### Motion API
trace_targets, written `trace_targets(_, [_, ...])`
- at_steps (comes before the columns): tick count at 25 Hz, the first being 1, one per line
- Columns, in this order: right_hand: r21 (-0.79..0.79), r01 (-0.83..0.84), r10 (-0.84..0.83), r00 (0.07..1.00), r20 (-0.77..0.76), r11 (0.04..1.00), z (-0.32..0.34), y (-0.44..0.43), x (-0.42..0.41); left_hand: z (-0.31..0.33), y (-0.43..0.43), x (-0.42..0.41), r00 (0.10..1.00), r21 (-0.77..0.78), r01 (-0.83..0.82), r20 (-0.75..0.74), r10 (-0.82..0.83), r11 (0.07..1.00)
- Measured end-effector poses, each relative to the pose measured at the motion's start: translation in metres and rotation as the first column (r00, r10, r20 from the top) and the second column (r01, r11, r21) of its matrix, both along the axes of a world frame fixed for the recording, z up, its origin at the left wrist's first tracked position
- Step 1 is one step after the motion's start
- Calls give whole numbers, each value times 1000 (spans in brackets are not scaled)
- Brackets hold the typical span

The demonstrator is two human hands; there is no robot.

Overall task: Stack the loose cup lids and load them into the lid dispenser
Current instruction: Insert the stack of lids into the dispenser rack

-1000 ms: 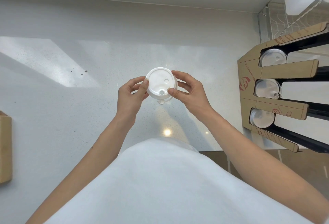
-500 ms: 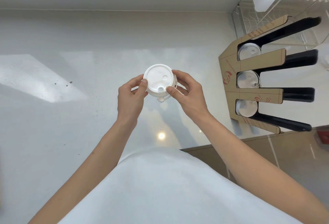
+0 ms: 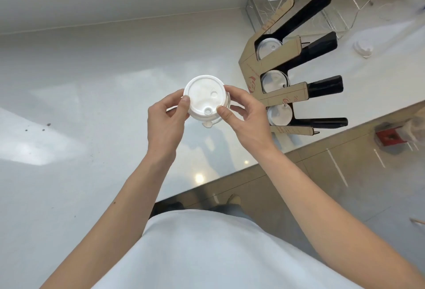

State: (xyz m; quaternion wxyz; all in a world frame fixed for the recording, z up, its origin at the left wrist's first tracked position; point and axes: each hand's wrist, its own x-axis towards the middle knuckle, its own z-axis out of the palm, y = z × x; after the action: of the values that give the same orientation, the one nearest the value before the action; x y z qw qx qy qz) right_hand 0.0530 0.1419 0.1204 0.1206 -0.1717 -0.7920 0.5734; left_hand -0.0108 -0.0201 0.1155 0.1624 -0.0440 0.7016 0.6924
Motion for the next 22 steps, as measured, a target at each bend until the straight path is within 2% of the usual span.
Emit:
trace_targets(6, [9, -16, 17, 993, -114, 1000, 22, 73, 49, 30, 71, 48, 995, 22, 2, -102, 0, 1000])
trace_targets(12, [-29, -6, 1, 987, -163, 1000, 32, 167, 113, 42, 160, 111, 986, -5, 37, -162, -37, 999])
trace_targets(22, [-93, -49, 38, 993, -112, 995, 20, 242, 143, 35, 227, 143, 992, -60, 96, -81, -101, 994])
